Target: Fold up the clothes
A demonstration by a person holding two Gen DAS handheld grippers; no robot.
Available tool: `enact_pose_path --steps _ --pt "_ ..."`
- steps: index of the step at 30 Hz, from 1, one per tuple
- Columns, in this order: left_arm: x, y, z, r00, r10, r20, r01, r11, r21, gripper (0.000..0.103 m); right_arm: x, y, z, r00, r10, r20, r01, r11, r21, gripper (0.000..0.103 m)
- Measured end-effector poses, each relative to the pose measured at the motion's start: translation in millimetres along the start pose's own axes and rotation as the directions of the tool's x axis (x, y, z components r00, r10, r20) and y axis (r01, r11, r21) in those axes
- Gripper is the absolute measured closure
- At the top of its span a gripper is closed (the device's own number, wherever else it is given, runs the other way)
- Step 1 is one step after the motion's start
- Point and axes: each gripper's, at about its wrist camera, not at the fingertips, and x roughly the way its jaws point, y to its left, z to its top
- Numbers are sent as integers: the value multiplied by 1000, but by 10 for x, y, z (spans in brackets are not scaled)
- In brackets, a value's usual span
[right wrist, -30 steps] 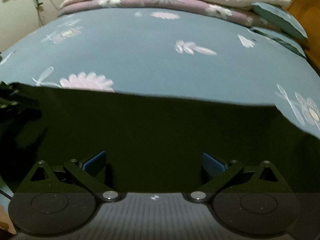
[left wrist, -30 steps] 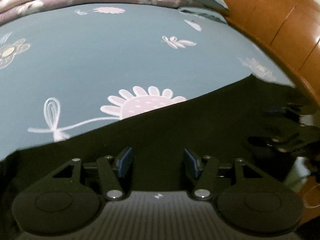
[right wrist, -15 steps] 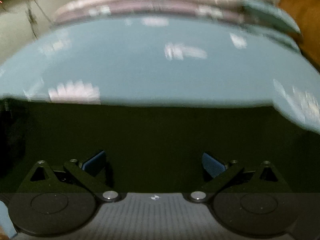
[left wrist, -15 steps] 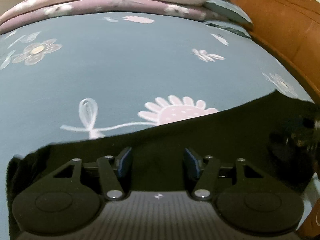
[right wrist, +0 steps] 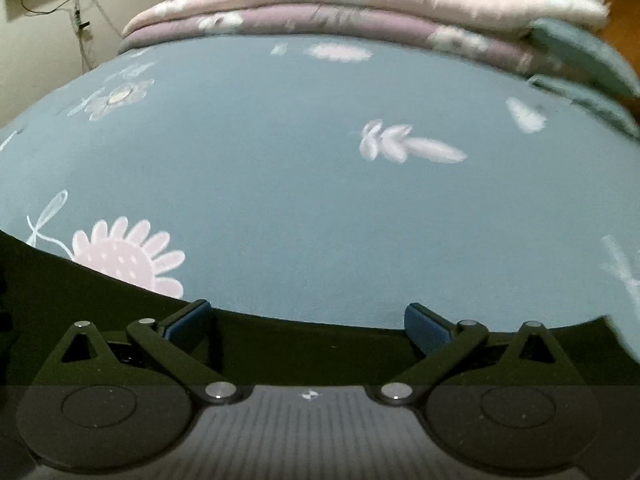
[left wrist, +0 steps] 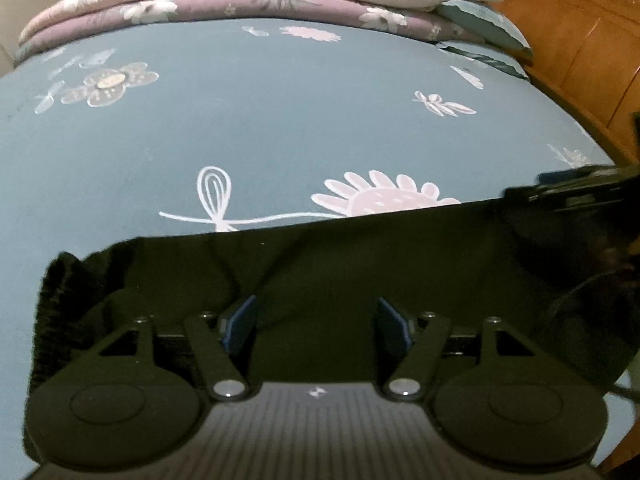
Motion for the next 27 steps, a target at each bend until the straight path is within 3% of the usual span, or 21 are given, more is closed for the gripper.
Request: enact_pose_path --steps 3,7,14,16,20,25,27 --pt "5 6 -25 1000 11 -12 -11 1000 12 35 -214 65 -83 1000 26 9 -26 1000 18 0" --pt "48 28 -47 1000 2 -19 -2 1000 12 30 6 153 -204 997 58 -59 -58 998 -1 0" --pt "33 -12 -47 1000 9 -15 -8 999 40 27 80 108 3 999 31 -35 -30 999 24 0" --pt "-8 -12 -46 1000 10 -4 -10 999 35 27 -90 81 16 1000 27 -8 -27 999 35 0" --pt "-122 -39 -46 1000 13 21 -14 999 40 27 -582 -22 -175 999 -30 16 29 999 39 0" --pt "-209 -181 -54 999 18 38 -22 996 91 27 -889 -122 -580 990 -132 -49 134 990 38 0" --pt "-246 -277 -86 999 5 48 -10 994 112 27 -881 -122 -779 988 -131 -82 134 990 43 0"
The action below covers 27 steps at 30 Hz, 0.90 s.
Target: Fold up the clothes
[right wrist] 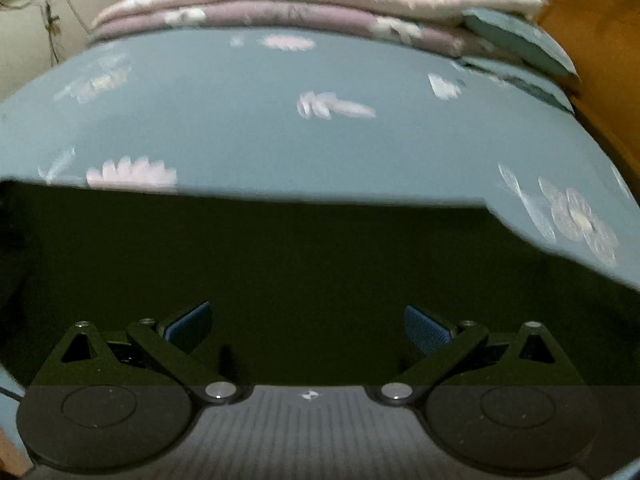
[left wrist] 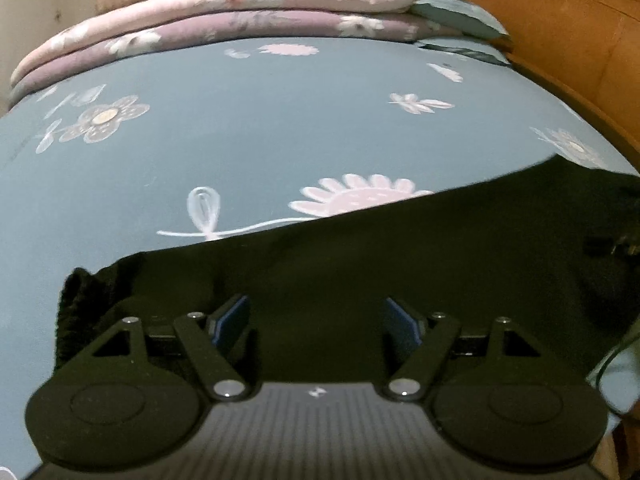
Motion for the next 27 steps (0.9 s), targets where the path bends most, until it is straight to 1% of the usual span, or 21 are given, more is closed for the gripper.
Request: enact_pose_path --steps 2,3,5,7,10,11,13,16,19,22,25,27 --pt "-36 -104 -37 1000 -13 14 12 1000 14 27 95 25 -181 999 -4 -48 4 1000 7 0" --pt "-54 -156 -63 1000 -18 24 17 1000 19 27 128 38 -250 999 -12 -49 13 1000 18 0" --pt "-97 -254 -131 999 -27 45 26 999 25 27 126 24 -372 1000 -15 6 15 998 66 0" --pt "-133 -349 -223 997 -45 60 43 998 40 27 132 -8 -441 999 -12 45 8 994 107 0" --pt "-132 -476 -389 997 -57 51 53 996 71 27 123 24 -536 994 -36 108 22 992 121 0" --pt "-117 -508 -451 998 -53 40 49 995 82 27 122 37 -560 991 -44 126 29 993 117 0" --pt "-93 -544 -566 1000 -22 20 20 995 101 27 100 30 -591 988 -47 146 31 993 116 0" --pt "-170 -546 -682 999 -7 33 3 993 121 25 -26 -2 -674 986 -61 158 42 992 120 0" --pt "-255 -450 -718 999 -4 39 1 997 77 25 -192 -10 -803 978 -89 191 69 992 110 0" --pt "-299 -359 -683 998 12 66 -14 999 34 25 -346 -58 -907 966 -108 233 80 989 125 0" --pt "-286 -315 -581 996 -1 84 2 1000 -6 25 -473 -142 -970 952 -129 278 89 984 153 0" --pt "-276 -305 -501 995 -16 97 19 999 -30 25 -536 -197 -998 939 -157 305 110 980 165 0"
